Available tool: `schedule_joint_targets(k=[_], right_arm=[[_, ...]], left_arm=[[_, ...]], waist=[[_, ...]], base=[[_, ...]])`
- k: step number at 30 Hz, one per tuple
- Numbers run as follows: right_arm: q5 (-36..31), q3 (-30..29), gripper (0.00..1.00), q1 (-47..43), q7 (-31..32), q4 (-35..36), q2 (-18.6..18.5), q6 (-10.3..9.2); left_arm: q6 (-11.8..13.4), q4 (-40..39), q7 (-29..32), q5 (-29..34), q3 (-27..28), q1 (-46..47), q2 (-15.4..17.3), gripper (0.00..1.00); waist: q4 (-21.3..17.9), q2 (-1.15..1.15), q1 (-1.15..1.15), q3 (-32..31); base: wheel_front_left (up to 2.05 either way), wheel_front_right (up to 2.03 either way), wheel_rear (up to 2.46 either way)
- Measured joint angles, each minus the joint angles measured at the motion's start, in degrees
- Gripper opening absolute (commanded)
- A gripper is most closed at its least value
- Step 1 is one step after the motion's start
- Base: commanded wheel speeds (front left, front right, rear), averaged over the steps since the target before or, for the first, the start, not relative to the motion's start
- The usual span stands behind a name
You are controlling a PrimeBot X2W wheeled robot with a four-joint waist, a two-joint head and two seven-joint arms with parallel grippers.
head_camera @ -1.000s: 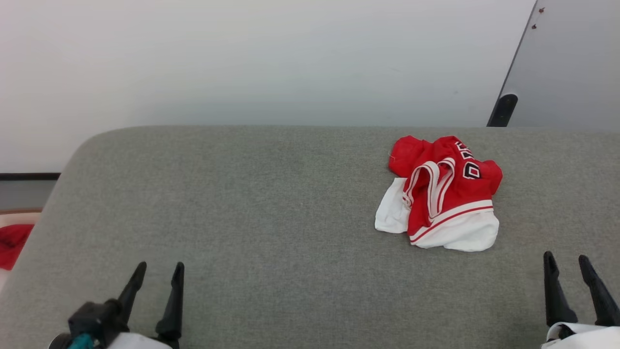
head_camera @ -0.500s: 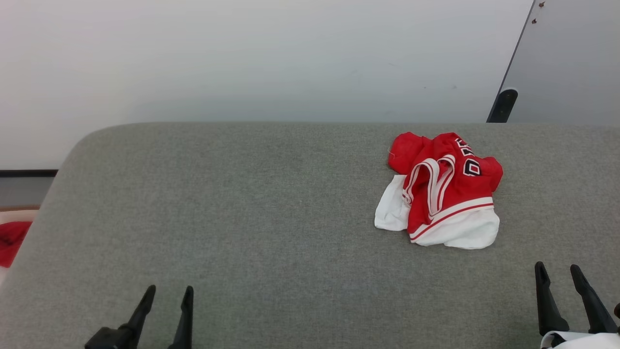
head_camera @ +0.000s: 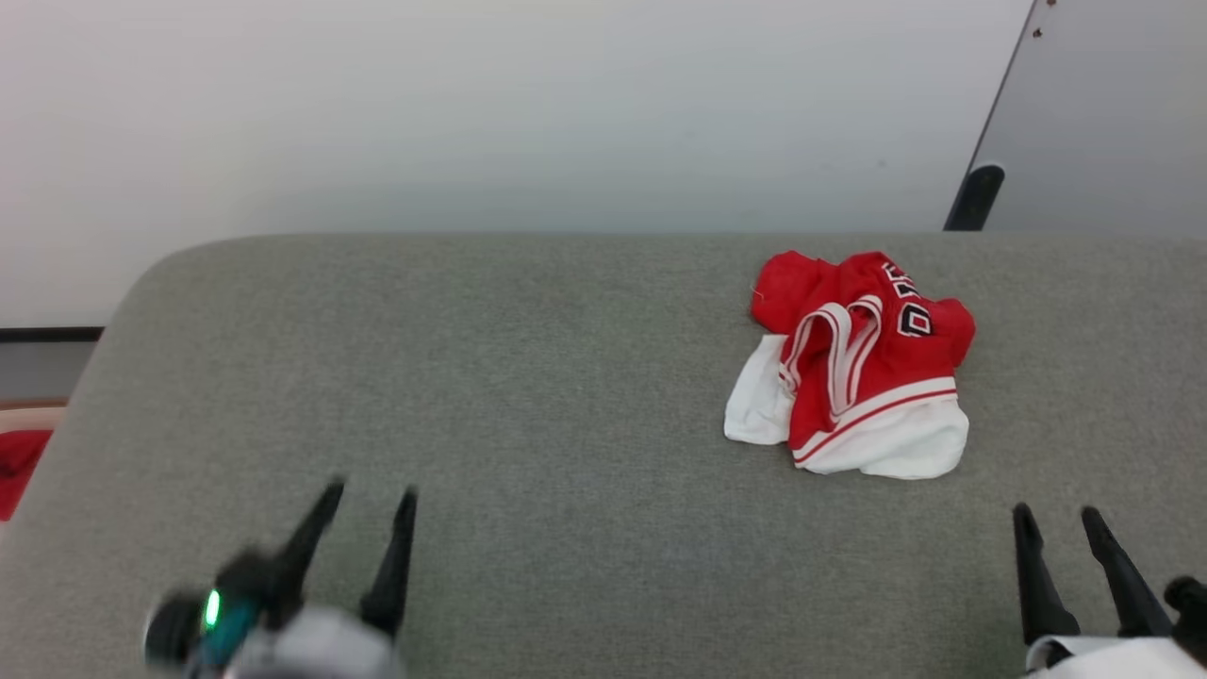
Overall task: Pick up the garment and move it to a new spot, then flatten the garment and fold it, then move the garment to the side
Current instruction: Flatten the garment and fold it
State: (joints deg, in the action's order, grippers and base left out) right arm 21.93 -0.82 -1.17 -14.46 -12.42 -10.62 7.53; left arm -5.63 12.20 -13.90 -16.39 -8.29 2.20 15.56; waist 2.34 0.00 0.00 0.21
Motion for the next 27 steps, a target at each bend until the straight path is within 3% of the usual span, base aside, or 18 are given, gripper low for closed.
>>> schedule_joint_targets(k=[5, 14, 17, 21, 24, 27], right_arm=[[-0.4, 1.8, 1.00, 2.6, -0.2, 0.2, 0.4, 0.00], [0.5, 3.3, 1.00, 7.9, -0.5, -0.8, 2.0, -0.01], [0.7, 3.4, 1.00, 9.0, -0.5, -0.5, 2.9, 0.00], [0.7, 3.0, 1.00, 9.2, -0.5, -0.6, 3.7, 0.00], [0.9, 3.2, 1.00, 9.7, -0.5, -0.5, 4.2, -0.01], [0.9, 3.6, 1.00, 10.3, -0.5, -0.1, 4.7, 0.00]], left_arm=[[-1.4, 3.3, 5.7, -0.4, -4.5, 16.3, 0.9, 1.00], [-1.7, 19.4, 20.1, -10.0, -17.4, 45.5, -0.8, 1.00], [-1.7, 26.4, 31.4, -16.2, -23.0, 49.9, -1.3, 1.00], [-1.8, 28.3, 45.4, -26.5, -31.1, 52.8, -0.4, 1.00], [-1.8, 29.1, 50.8, -32.5, -32.3, 54.7, 1.2, 1.00], [-1.8, 30.2, 52.4, -34.1, -34.2, 56.4, 2.2, 1.00]], waist=[[-1.6, 0.00, 0.00, 1.8], [-6.9, 0.00, 0.00, 7.4], [-9.3, 0.00, 0.00, 9.0], [-12.6, 0.00, 0.00, 10.9], [-14.7, 0.00, 0.00, 12.4], [-16.1, 0.00, 0.00, 14.1]], base=[[0.00, 0.00, 0.00], [0.00, 0.00, 0.00], [0.00, 0.00, 0.00], [0.00, 0.00, 0.00], [0.00, 0.00, 0.00], [0.00, 0.00, 0.00]])
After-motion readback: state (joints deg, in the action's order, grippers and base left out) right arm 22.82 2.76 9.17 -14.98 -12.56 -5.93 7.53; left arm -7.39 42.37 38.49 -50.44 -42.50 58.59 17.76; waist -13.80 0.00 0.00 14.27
